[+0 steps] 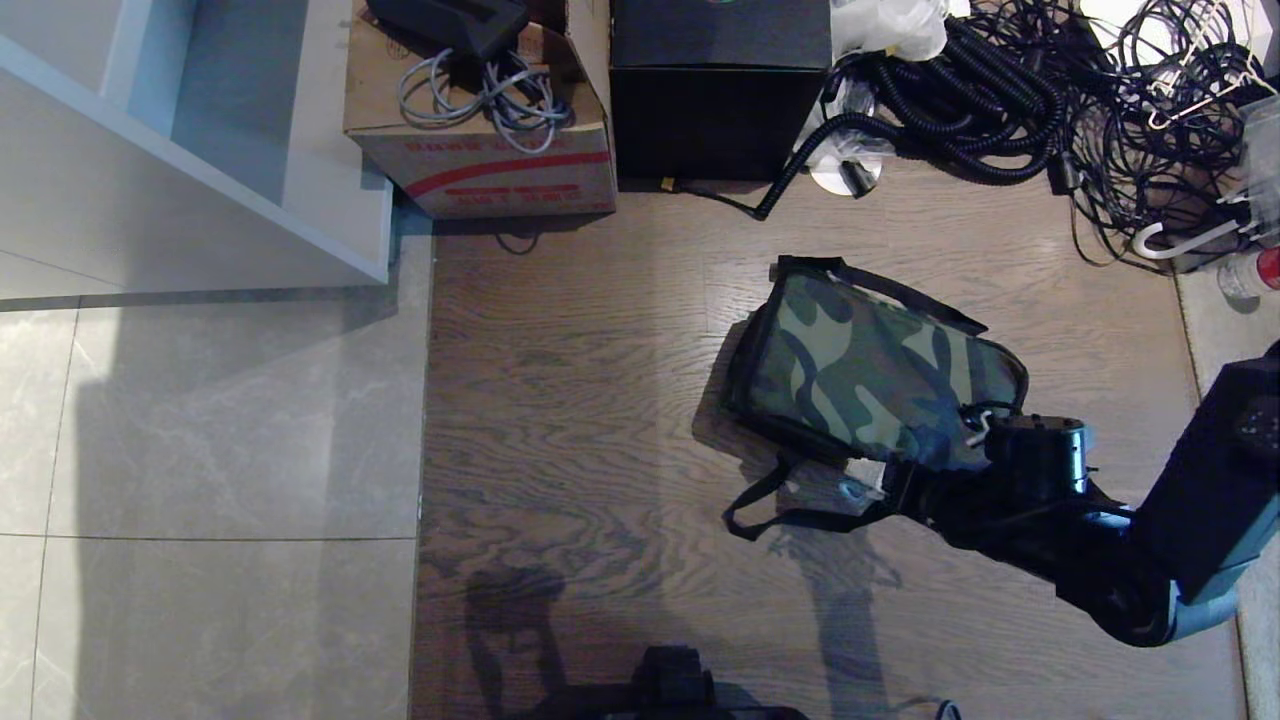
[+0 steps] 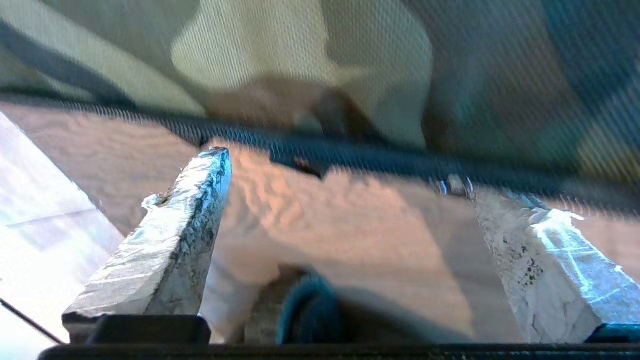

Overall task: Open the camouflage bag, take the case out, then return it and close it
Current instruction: Open the top of the storage box

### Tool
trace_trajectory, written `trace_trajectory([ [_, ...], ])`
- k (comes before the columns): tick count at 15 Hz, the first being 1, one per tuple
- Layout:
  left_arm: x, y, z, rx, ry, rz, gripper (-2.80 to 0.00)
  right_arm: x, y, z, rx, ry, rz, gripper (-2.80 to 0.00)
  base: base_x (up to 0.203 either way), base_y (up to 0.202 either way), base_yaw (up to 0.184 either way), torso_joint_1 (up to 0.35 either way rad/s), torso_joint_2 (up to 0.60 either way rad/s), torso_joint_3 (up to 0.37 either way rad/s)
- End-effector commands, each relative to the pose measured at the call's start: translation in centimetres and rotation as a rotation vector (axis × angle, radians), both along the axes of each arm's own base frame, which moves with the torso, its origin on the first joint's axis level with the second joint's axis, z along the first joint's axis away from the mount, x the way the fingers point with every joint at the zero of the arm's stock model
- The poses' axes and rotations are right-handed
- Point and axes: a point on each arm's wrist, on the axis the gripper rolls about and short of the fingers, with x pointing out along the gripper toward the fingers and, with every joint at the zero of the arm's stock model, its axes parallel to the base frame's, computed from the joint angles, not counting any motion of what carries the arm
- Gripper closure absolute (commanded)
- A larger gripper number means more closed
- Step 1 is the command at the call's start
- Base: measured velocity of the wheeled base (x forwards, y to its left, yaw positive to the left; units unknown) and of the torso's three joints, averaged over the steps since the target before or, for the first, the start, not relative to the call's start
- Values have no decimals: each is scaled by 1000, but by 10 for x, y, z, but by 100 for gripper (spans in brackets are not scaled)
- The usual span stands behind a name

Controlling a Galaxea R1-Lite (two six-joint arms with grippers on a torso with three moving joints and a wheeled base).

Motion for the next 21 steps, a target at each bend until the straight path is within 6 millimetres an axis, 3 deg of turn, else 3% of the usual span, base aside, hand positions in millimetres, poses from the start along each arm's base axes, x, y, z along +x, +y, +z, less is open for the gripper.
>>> trace_trajectory([
  [1, 0, 0, 0, 0, 0, 1, 0, 8, 1, -9, -6, -15, -31, -280, 0, 0, 0, 0, 0, 0],
  [7, 0, 0, 0, 0, 0, 1, 0, 14, 1, -17, -26, -60, -69, -280, 0, 0, 0, 0, 0, 0],
  [11, 0, 0, 0, 0, 0, 1, 0, 11, 1, -5, -11, -103, -57, -280, 0, 0, 0, 0, 0, 0],
  [17, 0, 0, 0, 0, 0, 1, 0, -1, 4, -12, -92, -76, 6, -280, 0, 0, 0, 0, 0, 0],
  [21, 0, 0, 0, 0, 0, 1, 0, 4, 4, -24, -154, -92, 3, -280, 0, 0, 0, 0, 0, 0],
])
